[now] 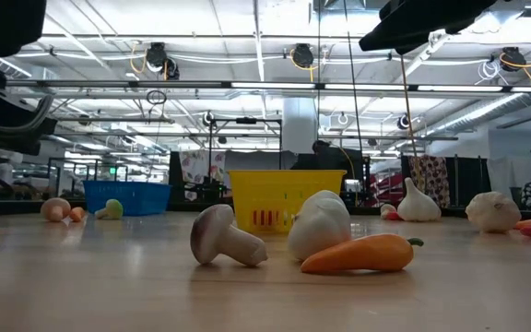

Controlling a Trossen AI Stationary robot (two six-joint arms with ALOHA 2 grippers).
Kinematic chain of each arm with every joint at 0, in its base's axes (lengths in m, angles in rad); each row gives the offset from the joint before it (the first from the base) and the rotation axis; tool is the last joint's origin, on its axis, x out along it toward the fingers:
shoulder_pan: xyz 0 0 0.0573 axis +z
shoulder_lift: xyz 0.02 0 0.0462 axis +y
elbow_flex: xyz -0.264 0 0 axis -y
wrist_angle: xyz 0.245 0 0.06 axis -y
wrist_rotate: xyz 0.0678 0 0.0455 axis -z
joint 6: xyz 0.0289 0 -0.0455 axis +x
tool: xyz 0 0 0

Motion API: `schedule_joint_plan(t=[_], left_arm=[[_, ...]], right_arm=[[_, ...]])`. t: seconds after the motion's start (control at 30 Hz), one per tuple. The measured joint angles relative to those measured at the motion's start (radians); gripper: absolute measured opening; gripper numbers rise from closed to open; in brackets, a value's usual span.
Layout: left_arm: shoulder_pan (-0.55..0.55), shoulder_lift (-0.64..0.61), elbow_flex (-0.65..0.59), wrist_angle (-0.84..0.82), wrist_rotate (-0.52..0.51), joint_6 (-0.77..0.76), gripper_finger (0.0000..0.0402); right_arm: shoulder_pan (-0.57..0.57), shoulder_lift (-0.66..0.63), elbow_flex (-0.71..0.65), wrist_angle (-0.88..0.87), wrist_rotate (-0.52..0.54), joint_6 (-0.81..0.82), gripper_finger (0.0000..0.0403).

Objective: Sort produce into baskets
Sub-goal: Put the green mushroom into the yellow bin

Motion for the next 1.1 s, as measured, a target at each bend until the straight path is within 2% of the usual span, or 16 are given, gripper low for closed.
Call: schedule_joint_plan(t=[0.2, 0.3, 0.43, 0.6, 0.83, 0.93, 1.03, 1.1], left_arm=[[0.000, 0.000, -0.001, -0.003, -0.001, 0.001, 0.0120], [0.000, 0.001, 0.001, -0.006, -0.001, -0.007, 0.0100], [0.002, 0.002, 0.020, -0.021, -0.005, -0.009, 0.0098], [0.022, -0.013, 0.080, -0.108, -0.056, -0.034, 0.0102], [0.063, -0.021, 0.215, -0.199, -0.246, 0.007, 0.0103], [0.095, -0.021, 0.269, -0.119, -0.360, 0.081, 0.0104], [0.139, -0.021, 0.292, 0.075, -0.466, 0.199, 0.0104], [0.175, -0.021, 0.292, 0.230, -0.484, 0.303, 0.0104]], right_arm=[[0.000, 0.000, 0.000, 0.000, 0.000, 0.000, 0.0141], [0.000, 0.000, 0.000, 0.000, 0.000, 0.000, 0.0141], [0.000, 0.000, 0.000, 0.000, 0.000, 0.000, 0.0141], [0.000, 0.000, 0.000, -0.005, 0.000, 0.000, 0.0141], [0.000, 0.000, 0.000, -0.010, 0.005, 0.000, 0.0141], [0.000, 0.000, 0.000, -0.013, 0.005, 0.000, 0.0141], [0.000, 0.000, 0.000, -0.013, 0.005, 0.005, 0.0141], [0.000, 0.000, 0.000, -0.017, 0.005, 0.025, 0.0141]])
